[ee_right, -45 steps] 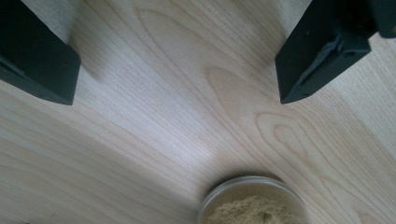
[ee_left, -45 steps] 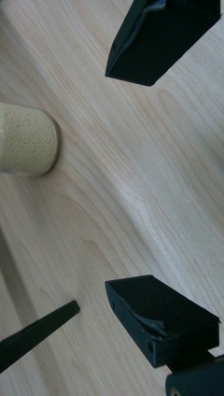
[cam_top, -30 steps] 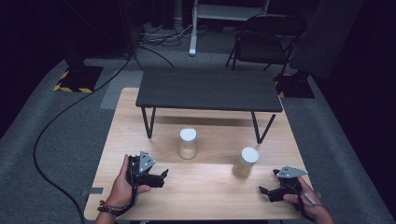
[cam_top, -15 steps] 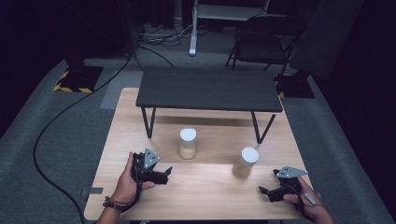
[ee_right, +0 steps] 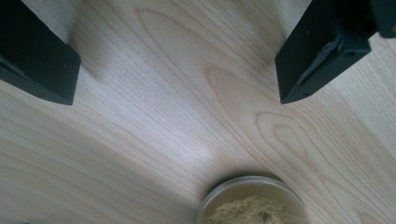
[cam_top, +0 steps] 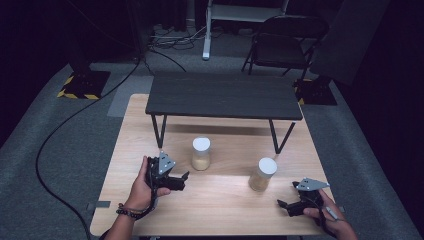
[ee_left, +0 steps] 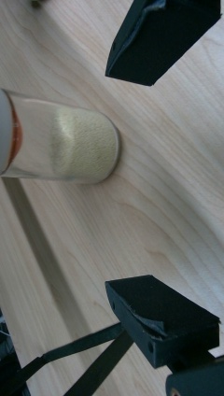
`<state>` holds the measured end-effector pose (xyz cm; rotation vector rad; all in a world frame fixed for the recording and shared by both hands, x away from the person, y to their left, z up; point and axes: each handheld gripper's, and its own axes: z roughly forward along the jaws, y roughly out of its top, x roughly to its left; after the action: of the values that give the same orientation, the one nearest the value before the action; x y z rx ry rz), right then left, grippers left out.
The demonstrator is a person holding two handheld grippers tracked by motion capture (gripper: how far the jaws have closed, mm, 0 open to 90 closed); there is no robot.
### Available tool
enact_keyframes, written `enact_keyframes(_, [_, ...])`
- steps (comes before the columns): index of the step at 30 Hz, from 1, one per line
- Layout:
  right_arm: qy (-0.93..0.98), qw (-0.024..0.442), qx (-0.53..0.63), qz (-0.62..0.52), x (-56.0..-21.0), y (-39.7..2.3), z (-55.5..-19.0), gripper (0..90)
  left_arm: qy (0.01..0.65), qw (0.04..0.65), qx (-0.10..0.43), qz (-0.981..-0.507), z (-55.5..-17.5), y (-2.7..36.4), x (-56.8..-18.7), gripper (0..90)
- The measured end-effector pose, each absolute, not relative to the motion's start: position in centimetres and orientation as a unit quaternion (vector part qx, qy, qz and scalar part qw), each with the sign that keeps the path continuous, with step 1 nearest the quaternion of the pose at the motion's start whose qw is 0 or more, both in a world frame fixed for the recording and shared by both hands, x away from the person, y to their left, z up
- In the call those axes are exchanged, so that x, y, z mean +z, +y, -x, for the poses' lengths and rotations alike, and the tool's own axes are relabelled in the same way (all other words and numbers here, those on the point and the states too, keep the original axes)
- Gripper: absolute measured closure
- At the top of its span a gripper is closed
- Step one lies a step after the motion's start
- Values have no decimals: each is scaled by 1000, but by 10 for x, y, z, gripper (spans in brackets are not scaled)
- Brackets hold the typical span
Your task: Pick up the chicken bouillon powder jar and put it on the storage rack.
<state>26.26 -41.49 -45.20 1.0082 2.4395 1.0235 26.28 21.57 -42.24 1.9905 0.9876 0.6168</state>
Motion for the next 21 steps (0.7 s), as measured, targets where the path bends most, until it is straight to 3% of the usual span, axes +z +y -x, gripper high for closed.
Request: enact_keyframes(21, [851, 155, 357, -352, -452, -415, -263, 0, 377, 418, 234, -793, -285, 199, -421, 20])
